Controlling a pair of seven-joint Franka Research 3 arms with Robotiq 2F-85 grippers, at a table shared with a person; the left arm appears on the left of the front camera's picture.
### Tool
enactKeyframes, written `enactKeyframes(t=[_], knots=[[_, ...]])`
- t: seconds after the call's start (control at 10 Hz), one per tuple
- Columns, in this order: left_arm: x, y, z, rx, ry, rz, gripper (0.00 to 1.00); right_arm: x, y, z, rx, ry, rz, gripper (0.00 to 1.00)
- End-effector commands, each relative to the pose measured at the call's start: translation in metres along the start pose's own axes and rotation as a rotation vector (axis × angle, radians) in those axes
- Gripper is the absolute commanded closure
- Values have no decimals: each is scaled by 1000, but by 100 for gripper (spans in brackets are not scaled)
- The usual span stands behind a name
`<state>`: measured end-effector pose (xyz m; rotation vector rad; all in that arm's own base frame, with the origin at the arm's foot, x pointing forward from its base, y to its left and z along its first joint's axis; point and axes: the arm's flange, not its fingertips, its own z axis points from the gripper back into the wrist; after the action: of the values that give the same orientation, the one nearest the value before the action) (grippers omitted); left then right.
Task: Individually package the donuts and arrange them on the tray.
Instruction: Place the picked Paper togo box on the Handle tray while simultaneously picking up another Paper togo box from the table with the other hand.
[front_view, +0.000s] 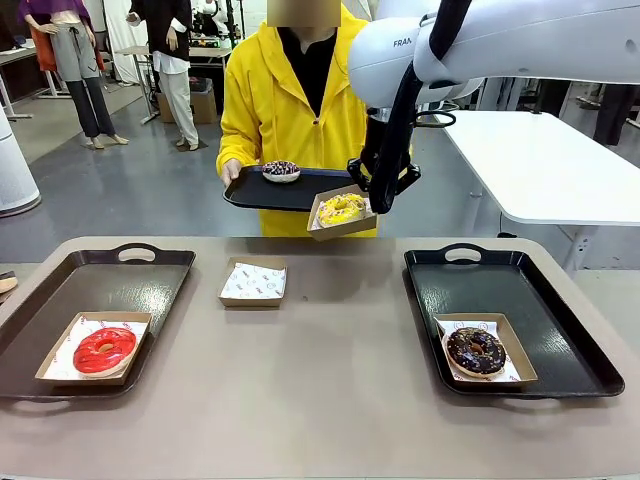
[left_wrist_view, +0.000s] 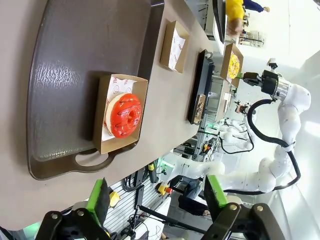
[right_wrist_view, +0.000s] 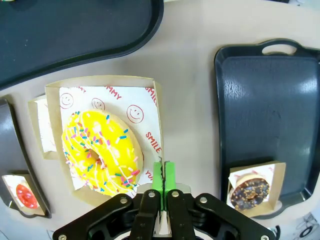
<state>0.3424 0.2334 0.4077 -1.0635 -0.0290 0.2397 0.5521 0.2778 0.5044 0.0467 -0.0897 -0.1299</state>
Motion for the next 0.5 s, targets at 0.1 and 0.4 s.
enactKeyframes(t=[0.1,0.4], knots=[[-3,0,0,-13,-6,4,1,-1,-2,-1,2,-6,-1,100],[12,-51,-13,153,24,-33,1,-20,-51,27,-9,-52,32,99]])
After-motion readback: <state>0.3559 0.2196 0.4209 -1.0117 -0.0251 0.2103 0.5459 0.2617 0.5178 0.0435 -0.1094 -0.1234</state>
